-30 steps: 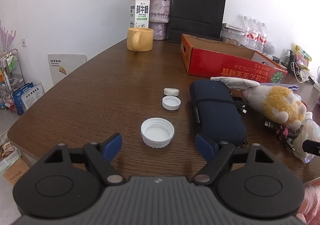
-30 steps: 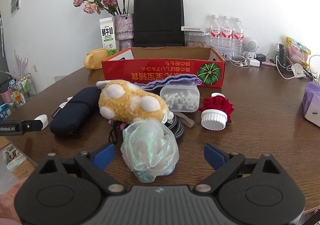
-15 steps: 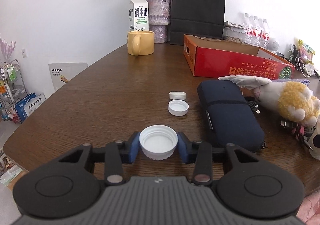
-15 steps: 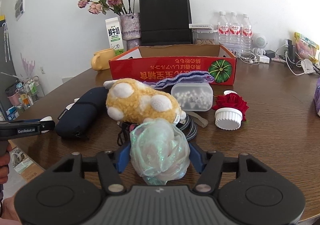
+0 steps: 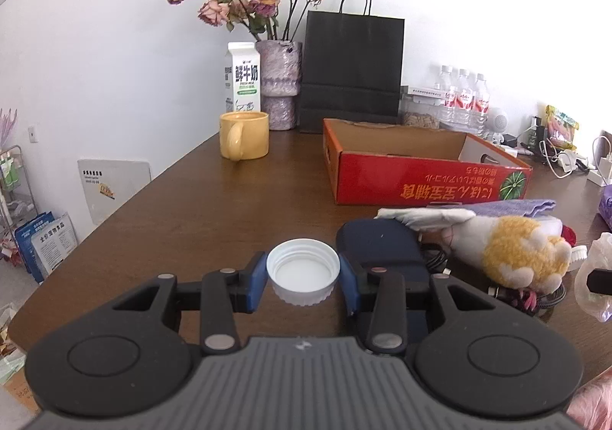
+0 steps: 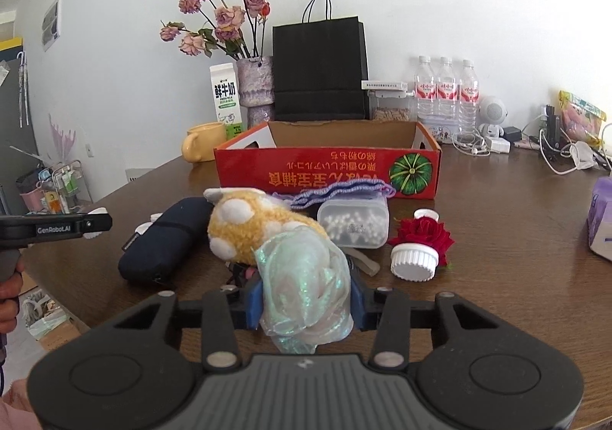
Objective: Organize objects
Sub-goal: 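Carry the puff into the red box with the right tool while the left tool drops the cap in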
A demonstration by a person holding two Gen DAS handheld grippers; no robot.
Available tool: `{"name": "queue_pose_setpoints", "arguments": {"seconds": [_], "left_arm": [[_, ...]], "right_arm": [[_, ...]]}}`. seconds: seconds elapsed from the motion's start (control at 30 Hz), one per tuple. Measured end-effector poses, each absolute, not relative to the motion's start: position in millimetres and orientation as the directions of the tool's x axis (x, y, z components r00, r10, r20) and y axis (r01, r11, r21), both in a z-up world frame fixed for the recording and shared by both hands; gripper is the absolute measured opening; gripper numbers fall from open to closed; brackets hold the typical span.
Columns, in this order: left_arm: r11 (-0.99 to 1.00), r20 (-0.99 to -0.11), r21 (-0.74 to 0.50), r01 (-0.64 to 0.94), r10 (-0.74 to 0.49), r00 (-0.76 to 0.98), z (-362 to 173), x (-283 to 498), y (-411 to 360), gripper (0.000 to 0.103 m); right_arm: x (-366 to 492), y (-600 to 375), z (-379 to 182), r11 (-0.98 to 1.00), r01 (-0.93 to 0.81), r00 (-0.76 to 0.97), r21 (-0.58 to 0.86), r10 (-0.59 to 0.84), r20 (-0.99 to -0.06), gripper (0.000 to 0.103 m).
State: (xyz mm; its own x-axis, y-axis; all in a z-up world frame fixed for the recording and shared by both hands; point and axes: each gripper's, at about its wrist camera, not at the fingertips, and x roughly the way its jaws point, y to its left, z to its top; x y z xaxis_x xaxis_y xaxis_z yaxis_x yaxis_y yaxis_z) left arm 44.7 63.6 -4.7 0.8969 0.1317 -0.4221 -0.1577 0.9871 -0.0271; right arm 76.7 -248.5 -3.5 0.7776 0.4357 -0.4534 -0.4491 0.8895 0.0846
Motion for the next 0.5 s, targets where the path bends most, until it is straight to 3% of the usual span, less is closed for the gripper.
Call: {"name": "queue_pose_setpoints", "arguments": {"seconds": [0.5], "left_arm": [[1.000,-0.280,-0.020,-0.023,0.016,0.960,62,138,10,0.041]], "right_arm": [[155,-235,58,0.885,-0.465,0.852,-0.011,0.445,-0.277,0.042]]}}
